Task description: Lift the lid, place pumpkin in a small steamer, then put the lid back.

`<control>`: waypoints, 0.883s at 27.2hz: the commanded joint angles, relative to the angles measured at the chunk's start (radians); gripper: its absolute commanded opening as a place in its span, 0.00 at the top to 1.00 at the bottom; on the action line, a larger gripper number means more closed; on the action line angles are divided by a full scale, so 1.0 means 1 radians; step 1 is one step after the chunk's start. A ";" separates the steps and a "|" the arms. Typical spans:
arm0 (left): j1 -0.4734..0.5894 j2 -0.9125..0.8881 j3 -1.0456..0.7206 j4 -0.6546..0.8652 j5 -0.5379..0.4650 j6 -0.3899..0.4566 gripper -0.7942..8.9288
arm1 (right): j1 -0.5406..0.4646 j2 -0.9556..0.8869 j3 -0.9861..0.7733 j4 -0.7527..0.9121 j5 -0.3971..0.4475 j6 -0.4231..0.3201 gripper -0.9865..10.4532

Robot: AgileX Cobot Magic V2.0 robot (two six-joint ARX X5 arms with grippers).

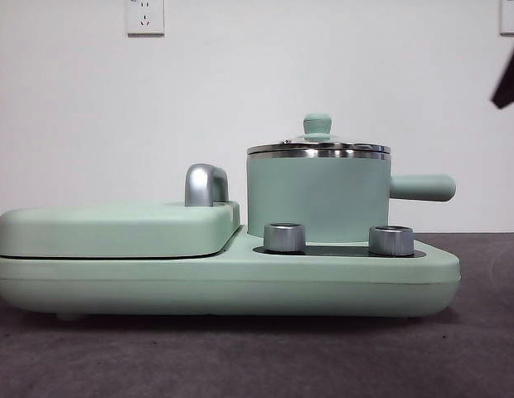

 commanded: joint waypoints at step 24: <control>0.146 -0.290 -0.278 0.291 -0.033 0.232 0.91 | 0.006 -0.003 0.005 0.024 -0.020 0.002 0.90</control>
